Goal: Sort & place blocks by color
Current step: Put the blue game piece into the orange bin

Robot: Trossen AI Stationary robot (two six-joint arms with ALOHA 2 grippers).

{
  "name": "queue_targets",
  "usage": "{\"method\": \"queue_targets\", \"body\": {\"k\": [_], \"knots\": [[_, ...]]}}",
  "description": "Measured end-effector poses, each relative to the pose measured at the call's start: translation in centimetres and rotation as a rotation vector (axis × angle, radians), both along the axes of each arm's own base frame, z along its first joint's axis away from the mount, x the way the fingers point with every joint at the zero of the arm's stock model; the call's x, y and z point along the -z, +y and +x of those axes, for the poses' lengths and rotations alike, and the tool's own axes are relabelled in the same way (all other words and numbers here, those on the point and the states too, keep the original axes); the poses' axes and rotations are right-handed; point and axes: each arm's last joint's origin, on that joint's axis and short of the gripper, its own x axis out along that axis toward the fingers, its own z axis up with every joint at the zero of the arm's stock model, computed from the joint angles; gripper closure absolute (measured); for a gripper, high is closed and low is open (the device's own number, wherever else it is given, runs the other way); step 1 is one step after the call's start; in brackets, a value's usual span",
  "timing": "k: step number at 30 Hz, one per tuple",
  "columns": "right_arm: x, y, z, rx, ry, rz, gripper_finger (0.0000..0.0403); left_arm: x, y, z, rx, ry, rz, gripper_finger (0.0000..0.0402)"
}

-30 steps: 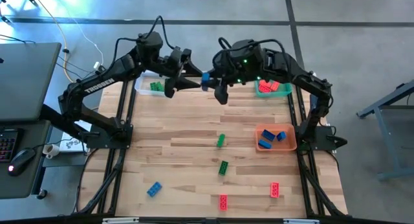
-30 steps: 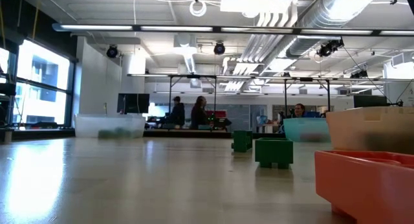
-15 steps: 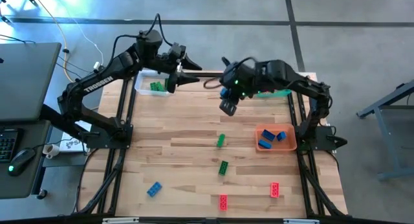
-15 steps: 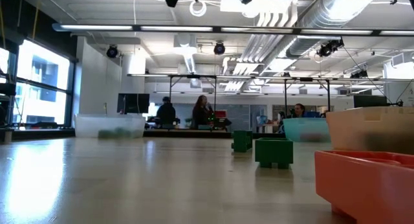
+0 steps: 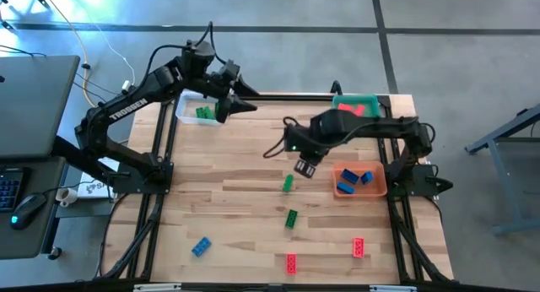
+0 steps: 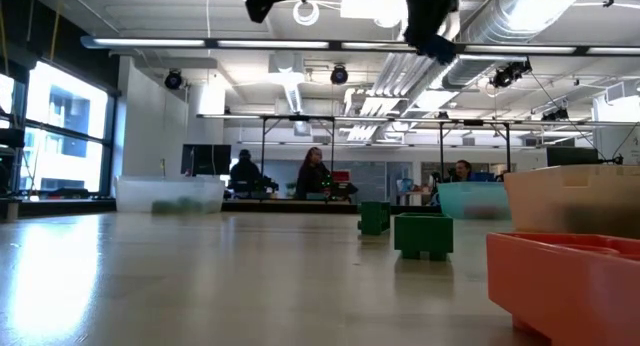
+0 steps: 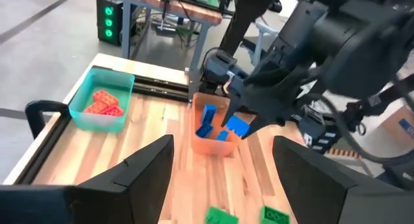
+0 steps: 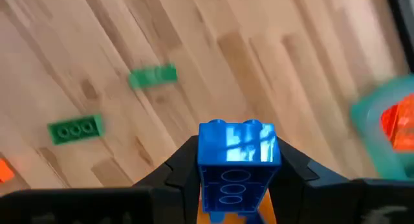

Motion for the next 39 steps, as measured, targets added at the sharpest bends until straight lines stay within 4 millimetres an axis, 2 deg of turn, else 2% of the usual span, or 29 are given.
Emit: {"method": "queue_targets", "body": {"k": [8, 15, 28, 33, 39], "knots": [[4.6, 0.8, -1.1, 0.039, 0.183, 0.055, 0.0291, 0.4, -0.1, -0.2, 0.007, 0.038, -0.005, 0.0149], [7.1, 1.0, -4.3, 0.116, 0.290, 0.117, 0.0291, 0.8, -0.2, -0.3, 0.013, 0.074, -0.020, 0.0149], [11.1, 0.7, -10.0, 0.349, 0.205, 0.168, 0.0291, 0.8, -0.3, -0.3, 0.014, 0.076, -0.021, 0.0149], [13.6, 0.4, -11.0, 0.426, 0.169, 0.192, 0.0262, 0.8, -0.3, -0.3, 0.012, 0.077, -0.029, 0.0149], [16.0, -0.1, -11.3, 0.504, 0.142, 0.196, 0.0267, 0.8, -0.3, -0.3, 0.004, 0.080, -0.052, 0.0149]]}}
